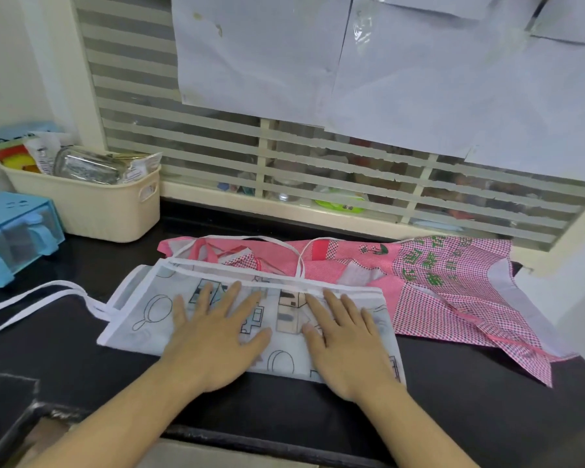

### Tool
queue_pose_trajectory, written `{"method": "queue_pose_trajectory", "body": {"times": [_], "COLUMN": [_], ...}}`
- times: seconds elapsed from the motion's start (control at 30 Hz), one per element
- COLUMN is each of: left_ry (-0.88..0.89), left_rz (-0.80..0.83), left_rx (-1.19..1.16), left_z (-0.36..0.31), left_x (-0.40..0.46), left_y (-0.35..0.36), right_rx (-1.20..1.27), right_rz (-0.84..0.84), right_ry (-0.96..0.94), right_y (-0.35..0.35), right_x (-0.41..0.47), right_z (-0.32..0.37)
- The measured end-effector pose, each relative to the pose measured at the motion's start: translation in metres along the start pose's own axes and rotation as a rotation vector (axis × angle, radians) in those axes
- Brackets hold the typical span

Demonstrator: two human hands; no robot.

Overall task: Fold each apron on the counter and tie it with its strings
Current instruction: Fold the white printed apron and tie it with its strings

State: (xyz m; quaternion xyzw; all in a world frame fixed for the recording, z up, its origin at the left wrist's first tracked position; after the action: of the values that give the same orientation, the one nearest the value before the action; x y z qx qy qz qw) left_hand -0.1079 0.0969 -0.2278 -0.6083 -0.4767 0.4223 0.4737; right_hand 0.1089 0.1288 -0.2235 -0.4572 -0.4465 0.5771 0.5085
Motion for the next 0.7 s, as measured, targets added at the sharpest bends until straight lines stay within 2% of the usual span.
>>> {"method": "queue_pose_trajectory", "body": {"times": [0.17, 0.43, 0.5, 0.53, 0.57, 0.63, 0.7], "left_ry": [-0.172, -0.179, -0.178, -0.177, -0.176, -0.176, -0.177], "left_rz": [0.018, 0.006, 0.003, 0.006, 0.007, 0.015, 0.012], "left_rx": [0.026, 0.047, 0.052, 0.054, 0.055, 0.06, 0.052], "left_z": [0.053, 0.051, 0.05, 0.05, 0.049, 0.05, 0.05], "left_x": [-0.009, -0.01, -0.011, -0.011, -0.012, -0.012, -0.012], "left_y": [-0.012, -0.014, -0.014, -0.013, -0.014, -0.014, -0.013], "right_rx": [-0.011, 0.004, 0.08, 0.198, 0.365, 0.595, 0.524], "right_rz": [0.017, 0.045, 0.061, 0.06, 0.019, -0.193, -0.383], "right_ry": [-0.015, -0.023, -0.064, -0.079, -0.077, 0.015, 0.197], "right_y": [0.0, -0.003, -0.005, -0.009, -0.021, -0.046, -0.064], "right_x": [0.001, -0.002, -0.002, -0.003, -0.006, -0.015, -0.03], "right_z": [0.002, 0.003, 0.004, 0.002, -0.003, -0.033, -0.07]}}
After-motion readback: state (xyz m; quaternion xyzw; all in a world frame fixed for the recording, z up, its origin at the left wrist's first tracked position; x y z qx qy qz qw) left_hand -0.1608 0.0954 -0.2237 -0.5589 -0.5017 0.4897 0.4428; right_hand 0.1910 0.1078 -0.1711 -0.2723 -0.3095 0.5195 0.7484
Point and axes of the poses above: each hand's wrist, its own x-axis towards the middle knuckle, its own y-axis out of the palm, z = x × y, the point moved 8 cm from there along x, towards the middle knuckle, and after that the axes turned 13 degrees about y, right-handed, at the moved point
